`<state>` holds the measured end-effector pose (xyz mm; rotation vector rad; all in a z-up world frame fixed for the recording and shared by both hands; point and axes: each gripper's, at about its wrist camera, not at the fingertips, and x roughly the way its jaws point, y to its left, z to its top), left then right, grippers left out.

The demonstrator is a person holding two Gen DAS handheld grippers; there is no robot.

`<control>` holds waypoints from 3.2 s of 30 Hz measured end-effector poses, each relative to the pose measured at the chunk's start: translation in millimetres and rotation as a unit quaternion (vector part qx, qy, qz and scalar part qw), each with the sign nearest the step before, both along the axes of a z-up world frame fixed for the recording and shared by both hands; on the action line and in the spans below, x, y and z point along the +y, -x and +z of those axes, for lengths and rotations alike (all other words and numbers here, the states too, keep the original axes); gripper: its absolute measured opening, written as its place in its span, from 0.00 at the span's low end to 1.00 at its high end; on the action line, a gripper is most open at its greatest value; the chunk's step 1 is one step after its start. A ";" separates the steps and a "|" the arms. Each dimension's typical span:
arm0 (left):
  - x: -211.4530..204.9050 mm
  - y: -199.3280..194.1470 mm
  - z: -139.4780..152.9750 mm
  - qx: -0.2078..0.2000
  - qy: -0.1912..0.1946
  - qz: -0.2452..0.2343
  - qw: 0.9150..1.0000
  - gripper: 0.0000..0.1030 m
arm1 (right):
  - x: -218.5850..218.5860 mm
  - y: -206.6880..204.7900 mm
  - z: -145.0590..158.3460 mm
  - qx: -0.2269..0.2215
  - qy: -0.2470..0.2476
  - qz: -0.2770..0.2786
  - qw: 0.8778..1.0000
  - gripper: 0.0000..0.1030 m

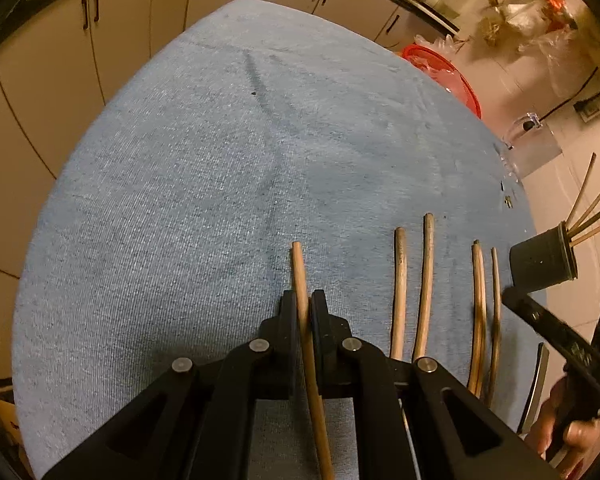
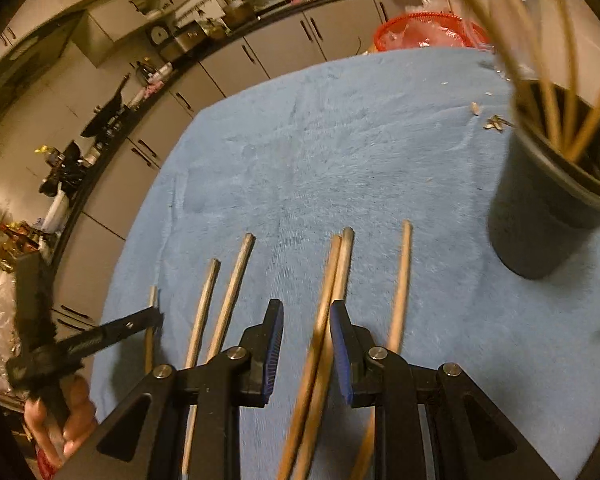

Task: Organize utensils
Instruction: 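Close the left gripper on a chopstick while the right gripper grasps another, then lift both held chopsticks upright and carry them over the black cup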

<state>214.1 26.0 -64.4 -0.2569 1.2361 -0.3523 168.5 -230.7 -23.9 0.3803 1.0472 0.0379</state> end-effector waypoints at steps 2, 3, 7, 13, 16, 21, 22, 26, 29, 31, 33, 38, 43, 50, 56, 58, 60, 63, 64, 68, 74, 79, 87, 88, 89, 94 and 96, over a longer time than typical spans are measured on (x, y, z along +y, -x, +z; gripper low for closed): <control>-0.4 2.8 0.3 -0.003 0.000 -0.004 1.000 0.07 | 3.7 -8.5 -4.4 0.009 0.012 -0.002 1.000 0.25; 1.4 4.0 0.2 -0.002 0.002 -0.004 1.000 0.07 | 4.4 -11.0 -6.5 0.014 0.020 -0.006 1.000 0.25; -2.7 -4.1 -3.3 0.000 0.012 -0.007 1.000 0.07 | 6.9 -20.5 -18.2 0.040 0.037 -0.012 0.998 0.26; 4.9 -2.3 -1.2 -0.001 0.014 -0.013 1.000 0.07 | 9.2 -29.5 -21.2 0.054 0.043 -0.019 0.997 0.26; 2.3 -4.2 -1.9 0.000 0.018 -0.013 1.000 0.07 | 8.7 -29.6 -11.5 0.041 0.046 -0.024 0.998 0.26; 1.6 -3.1 -3.1 0.001 0.020 -0.012 1.000 0.07 | 8.1 -34.2 -8.0 0.040 0.015 -0.017 0.999 0.26; 1.7 -2.8 -3.0 0.000 0.020 -0.011 1.000 0.07 | 7.6 -35.1 -10.7 0.044 0.013 -0.016 0.999 0.26; 1.5 -1.9 -3.0 0.001 0.019 -0.011 1.000 0.07 | 6.4 -41.2 -16.6 0.052 0.014 -0.017 0.998 0.23; -0.6 -2.9 -2.4 0.002 0.015 -0.012 1.000 0.07 | 5.8 -47.4 -16.8 0.060 0.023 -0.016 0.998 0.22; -2.7 -4.9 -2.0 0.004 0.013 -0.011 1.000 0.07 | 7.3 -58.9 -24.0 0.088 0.049 -0.018 0.995 0.23; -5.5 -6.5 -1.3 0.005 0.012 -0.010 1.000 0.07 | 7.5 -68.9 -28.1 0.091 0.054 -0.015 0.994 0.22; -12.7 -7.7 0.2 0.002 0.002 -0.013 1.000 0.07 | 17.2 -80.9 -28.5 0.099 0.087 0.014 0.991 0.19; -19.8 -8.1 2.0 -0.006 0.003 -0.015 1.000 0.06 | 29.4 -73.2 -28.7 0.072 0.065 0.025 0.995 0.08; -21.5 13.0 50.2 -0.076 0.019 -0.019 0.997 0.06 | 38.1 -20.8 30.1 -0.065 0.015 0.046 0.997 0.07; -24.5 43.1 105.8 -0.148 0.034 -0.025 0.988 0.06 | 41.7 36.5 85.7 -0.180 0.024 0.048 0.982 0.07; -24.4 54.0 119.8 -0.166 0.039 -0.028 0.985 0.06 | 41.9 56.5 95.4 -0.205 0.024 0.041 0.978 0.07; -25.6 65.0 132.8 -0.181 0.041 -0.028 0.982 0.06 | 41.0 73.2 104.0 -0.228 0.030 0.036 0.972 0.07; -26.9 76.5 149.3 -0.199 0.039 -0.033 0.979 0.06 | 37.4 91.3 116.5 -0.250 0.037 0.031 0.967 0.07; -28.4 79.5 154.2 -0.204 0.039 -0.033 0.978 0.06 | 36.3 96.4 118.2 -0.257 0.039 0.027 0.965 0.07; -31.6 85.3 165.9 -0.215 0.036 -0.032 0.975 0.06 | 24.9 116.8 129.6 -0.275 0.028 0.013 0.961 0.07; -38.2 90.5 169.5 -0.217 0.033 -0.031 0.975 0.06 | 10.9 131.8 139.7 -0.293 0.028 -0.002 0.956 0.07; -41.6 94.5 174.6 -0.221 0.033 -0.036 0.974 0.06 | 4.2 141.6 147.6 -0.312 0.035 -0.020 0.949 0.07; -51.8 97.0 186.1 -0.230 0.035 -0.050 0.971 0.06 | -28.5 154.1 167.3 -0.339 0.039 -0.066 0.938 0.07; -53.3 96.9 187.7 -0.231 0.036 -0.052 0.971 0.06 | -32.1 155.4 169.3 -0.341 0.041 -0.070 0.937 0.07; -54.8 96.9 189.1 -0.231 0.037 -0.054 0.971 0.06 | -34.6 156.4 171.2 -0.342 0.042 -0.073 0.936 0.07; -63.3 96.7 196.8 -0.231 0.044 -0.065 0.970 0.06 | -49.7 162.1 179.5 -0.352 0.052 -0.094 0.930 0.07; -68.7 96.9 202.6 -0.233 0.049 -0.072 0.969 0.06 | -58.2 163.4 183.9 -0.357 0.059 -0.104 0.927 0.07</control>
